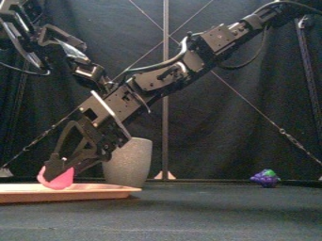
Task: Pick the pink ball then place it on the pink plate
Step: Drop pink ball on the pink plate and return to neutral
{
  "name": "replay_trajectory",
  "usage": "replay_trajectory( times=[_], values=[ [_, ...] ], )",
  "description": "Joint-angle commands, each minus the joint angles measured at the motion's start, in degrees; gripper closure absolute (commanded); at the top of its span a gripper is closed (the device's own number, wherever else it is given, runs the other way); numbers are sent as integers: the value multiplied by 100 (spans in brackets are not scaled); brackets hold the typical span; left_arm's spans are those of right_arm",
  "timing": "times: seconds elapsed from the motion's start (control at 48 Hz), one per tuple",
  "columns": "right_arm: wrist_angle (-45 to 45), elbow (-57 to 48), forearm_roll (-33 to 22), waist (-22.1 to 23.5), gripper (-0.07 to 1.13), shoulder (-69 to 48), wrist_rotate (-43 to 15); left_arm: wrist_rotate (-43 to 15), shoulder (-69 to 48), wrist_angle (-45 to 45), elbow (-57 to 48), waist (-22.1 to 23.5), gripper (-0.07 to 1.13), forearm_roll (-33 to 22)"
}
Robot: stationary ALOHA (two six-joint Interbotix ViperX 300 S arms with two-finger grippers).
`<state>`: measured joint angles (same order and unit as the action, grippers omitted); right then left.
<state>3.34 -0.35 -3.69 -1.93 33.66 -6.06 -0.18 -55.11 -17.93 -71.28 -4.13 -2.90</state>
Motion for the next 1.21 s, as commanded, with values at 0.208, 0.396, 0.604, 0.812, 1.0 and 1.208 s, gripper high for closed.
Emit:
replay_trajectory(
  times=[0.208,0.396,0.604,0.812,1.0,1.208],
  values=[
    [229,316,88,-9,17,-158,0,0,9,-26,62,-26,101,9],
    [-193,-79,123,-18,17,-527,0,0,9,-18,26,-18,101,9],
    [-1063,-1310,325,-35,17,-1336,9,0,9,-9,-53,-26,101,0],
    [-2013,-2777,448,-9,17,-2364,0,0,9,-18,-79,-26,102,9],
    [-2487,-3771,773,0,17,-3252,9,0,9,-18,-88,-26,101,9],
    [-2558,-4658,1090,9,17,-4210,0,-9,18,-44,-141,-26,102,9]
  ],
)
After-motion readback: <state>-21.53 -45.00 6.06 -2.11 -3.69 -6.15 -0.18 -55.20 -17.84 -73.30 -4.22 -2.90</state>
